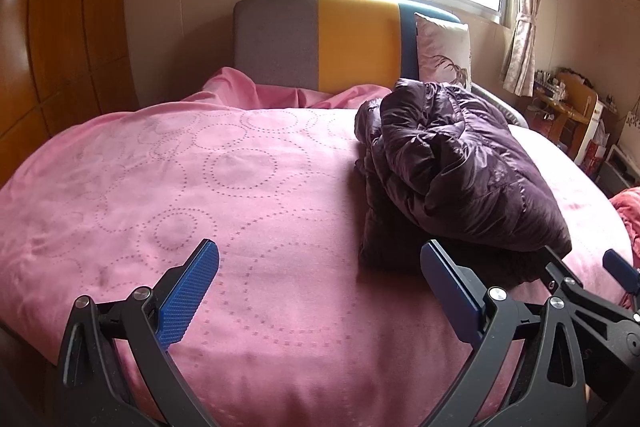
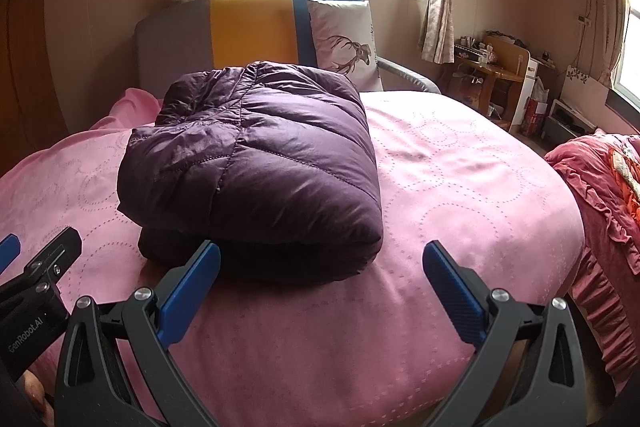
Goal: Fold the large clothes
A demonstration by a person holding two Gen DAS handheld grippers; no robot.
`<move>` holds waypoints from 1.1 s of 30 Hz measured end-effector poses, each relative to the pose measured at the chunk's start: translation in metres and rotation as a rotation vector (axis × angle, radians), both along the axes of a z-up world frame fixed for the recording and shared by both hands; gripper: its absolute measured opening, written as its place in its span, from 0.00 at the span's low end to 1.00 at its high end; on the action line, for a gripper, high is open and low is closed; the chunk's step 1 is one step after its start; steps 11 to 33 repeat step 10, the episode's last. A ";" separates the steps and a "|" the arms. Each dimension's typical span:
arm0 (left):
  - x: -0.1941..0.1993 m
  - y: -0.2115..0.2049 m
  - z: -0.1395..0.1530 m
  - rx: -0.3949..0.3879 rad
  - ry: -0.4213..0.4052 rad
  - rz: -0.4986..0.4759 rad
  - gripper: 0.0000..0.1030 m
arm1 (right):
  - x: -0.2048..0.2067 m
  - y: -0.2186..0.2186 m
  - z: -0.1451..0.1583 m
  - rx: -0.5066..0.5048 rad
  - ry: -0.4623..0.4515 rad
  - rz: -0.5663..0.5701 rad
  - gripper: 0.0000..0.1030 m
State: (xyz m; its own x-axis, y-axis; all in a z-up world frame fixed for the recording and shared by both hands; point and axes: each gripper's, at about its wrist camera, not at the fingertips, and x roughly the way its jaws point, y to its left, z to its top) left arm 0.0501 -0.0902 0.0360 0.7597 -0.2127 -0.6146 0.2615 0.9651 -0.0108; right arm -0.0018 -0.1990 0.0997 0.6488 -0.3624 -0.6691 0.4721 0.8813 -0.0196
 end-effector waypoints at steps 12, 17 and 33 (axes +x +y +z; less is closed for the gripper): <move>0.011 0.007 -0.014 -0.062 0.099 0.019 0.97 | 0.003 -0.003 -0.002 0.015 0.001 0.008 0.98; 0.011 0.007 -0.014 -0.062 0.099 0.019 0.97 | 0.003 -0.003 -0.002 0.015 0.001 0.008 0.98; 0.011 0.007 -0.014 -0.062 0.099 0.019 0.97 | 0.003 -0.003 -0.002 0.015 0.001 0.008 0.98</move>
